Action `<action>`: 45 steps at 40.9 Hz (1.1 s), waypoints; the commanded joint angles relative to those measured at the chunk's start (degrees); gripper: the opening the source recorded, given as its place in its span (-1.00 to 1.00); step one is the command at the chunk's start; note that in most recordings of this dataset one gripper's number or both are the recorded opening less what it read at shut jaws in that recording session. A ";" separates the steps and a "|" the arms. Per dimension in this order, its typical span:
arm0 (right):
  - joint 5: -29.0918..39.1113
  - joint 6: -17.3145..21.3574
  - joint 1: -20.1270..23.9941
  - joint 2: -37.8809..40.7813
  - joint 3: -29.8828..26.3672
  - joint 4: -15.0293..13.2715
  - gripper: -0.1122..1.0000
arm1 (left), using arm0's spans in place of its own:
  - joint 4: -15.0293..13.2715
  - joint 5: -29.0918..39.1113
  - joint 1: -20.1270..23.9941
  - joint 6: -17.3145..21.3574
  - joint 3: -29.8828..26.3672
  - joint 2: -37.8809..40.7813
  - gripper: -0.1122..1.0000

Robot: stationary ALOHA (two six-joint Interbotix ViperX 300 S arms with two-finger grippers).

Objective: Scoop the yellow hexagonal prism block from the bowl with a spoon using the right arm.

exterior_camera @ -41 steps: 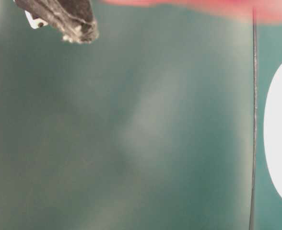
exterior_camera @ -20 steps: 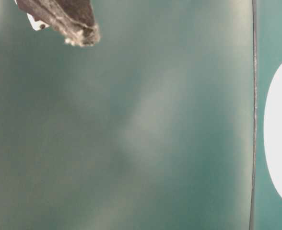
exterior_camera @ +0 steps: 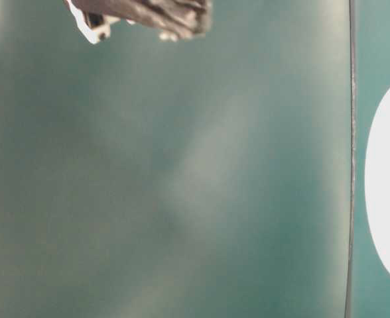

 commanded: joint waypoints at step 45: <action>17.05 26.81 -3.08 18.28 -16.52 0.09 -0.43 | 0.09 0.62 0.18 0.44 -0.62 1.05 -0.81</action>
